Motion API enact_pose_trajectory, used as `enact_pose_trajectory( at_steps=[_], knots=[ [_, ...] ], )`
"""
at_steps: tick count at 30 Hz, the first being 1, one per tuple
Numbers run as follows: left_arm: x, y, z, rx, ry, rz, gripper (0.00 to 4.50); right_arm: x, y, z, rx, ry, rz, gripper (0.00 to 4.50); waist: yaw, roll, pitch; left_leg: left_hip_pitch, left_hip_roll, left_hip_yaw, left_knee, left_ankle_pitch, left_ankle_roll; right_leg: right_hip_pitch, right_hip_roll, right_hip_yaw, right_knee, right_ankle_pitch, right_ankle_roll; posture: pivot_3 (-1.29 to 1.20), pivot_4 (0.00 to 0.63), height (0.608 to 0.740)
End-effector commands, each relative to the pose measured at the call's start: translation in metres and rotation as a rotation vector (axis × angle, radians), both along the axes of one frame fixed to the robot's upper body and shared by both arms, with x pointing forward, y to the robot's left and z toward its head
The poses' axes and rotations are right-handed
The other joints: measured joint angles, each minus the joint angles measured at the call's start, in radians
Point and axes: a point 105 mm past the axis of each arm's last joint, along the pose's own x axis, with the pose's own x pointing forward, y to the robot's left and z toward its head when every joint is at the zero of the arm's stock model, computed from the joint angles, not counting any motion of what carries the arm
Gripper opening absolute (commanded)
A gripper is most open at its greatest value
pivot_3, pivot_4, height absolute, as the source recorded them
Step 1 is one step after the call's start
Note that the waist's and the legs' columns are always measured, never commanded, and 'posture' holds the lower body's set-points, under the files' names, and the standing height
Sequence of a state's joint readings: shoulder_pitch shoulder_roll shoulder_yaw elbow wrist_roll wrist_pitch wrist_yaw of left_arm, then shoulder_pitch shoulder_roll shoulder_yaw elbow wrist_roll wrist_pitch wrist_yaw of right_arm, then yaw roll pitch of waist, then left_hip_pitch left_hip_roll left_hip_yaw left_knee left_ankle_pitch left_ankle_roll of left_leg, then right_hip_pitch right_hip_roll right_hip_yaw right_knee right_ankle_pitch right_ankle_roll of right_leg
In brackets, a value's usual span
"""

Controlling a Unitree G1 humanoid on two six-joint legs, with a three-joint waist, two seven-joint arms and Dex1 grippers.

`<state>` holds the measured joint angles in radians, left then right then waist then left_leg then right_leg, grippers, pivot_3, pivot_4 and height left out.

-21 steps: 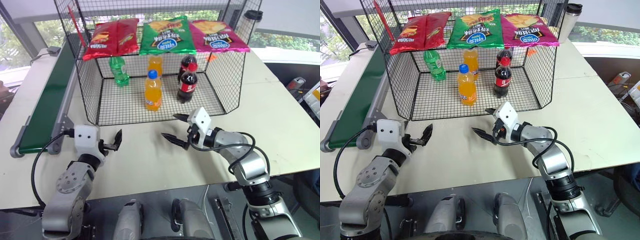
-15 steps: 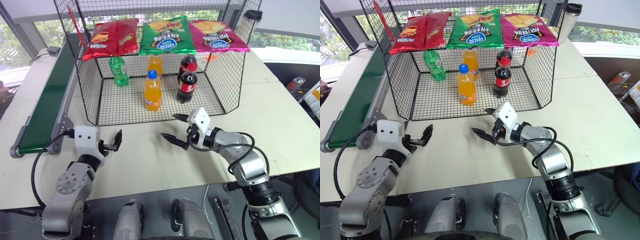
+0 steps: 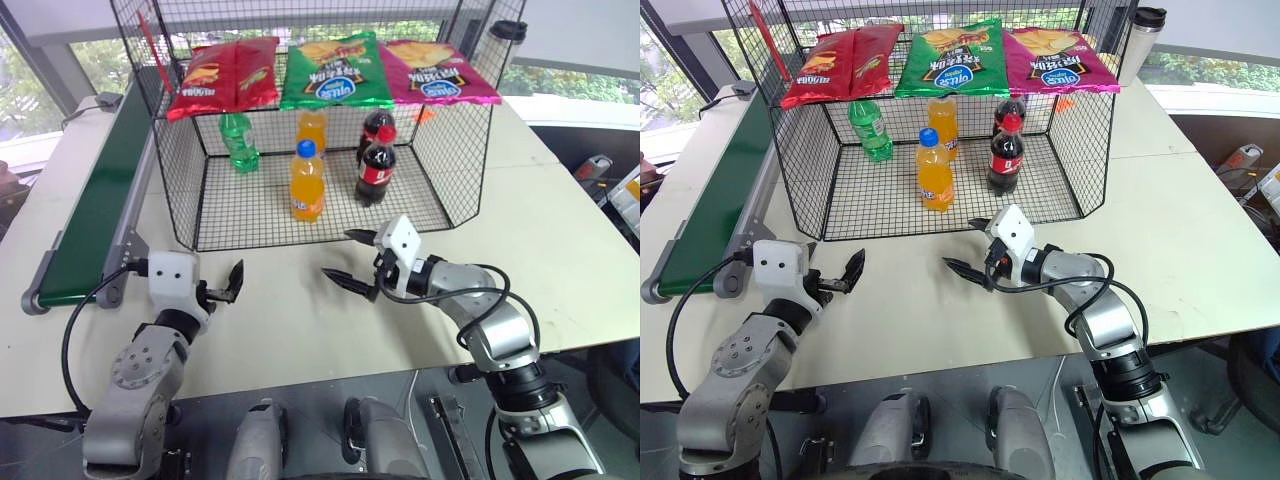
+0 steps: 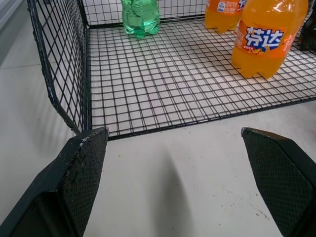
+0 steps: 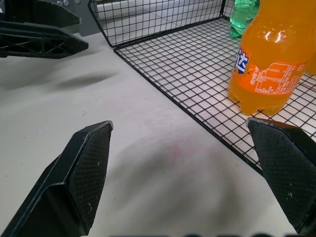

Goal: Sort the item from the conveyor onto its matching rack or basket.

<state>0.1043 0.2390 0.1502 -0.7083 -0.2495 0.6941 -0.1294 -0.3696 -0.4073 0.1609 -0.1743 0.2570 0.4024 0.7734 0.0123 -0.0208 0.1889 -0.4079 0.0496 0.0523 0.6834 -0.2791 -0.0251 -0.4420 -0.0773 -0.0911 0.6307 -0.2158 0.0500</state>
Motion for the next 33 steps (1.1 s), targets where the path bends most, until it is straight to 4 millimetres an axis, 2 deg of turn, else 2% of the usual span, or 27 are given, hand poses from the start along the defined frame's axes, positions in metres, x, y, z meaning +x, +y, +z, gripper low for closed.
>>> enact_pose_trajectory(
  at_steps=[1,17,33],
  knots=[
    [-0.0009,-0.0031,0.0085,0.008,-0.035,-0.014,4.46,-0.005,0.0057,0.0158,0.021,-0.057,0.033,4.5,0.0,0.0,0.0,0.0,0.0,0.0,0.0,0.0,0.0,0.0,0.0,0.0,0.0,0.0,0.0,0.0,0.15,0.74],
    [-0.0018,-0.0025,0.008,0.014,-0.032,-0.014,4.46,-0.0043,0.004,0.011,0.02,-0.049,0.038,4.5,0.0,0.0,0.0,0.0,0.0,0.0,0.0,0.0,0.0,0.0,0.0,0.0,0.0,0.0,0.0,0.0,0.15,0.74],
    [-0.001,-0.002,0.0084,0.014,-0.03,-0.01,4.46,-0.0053,0.0075,0.0143,0.022,-0.049,0.044,4.5,0.0,0.0,0.0,0.0,0.0,0.0,0.0,0.0,0.0,0.0,0.0,0.0,0.0,0.0,0.0,0.0,0.15,0.74]
  ],
)
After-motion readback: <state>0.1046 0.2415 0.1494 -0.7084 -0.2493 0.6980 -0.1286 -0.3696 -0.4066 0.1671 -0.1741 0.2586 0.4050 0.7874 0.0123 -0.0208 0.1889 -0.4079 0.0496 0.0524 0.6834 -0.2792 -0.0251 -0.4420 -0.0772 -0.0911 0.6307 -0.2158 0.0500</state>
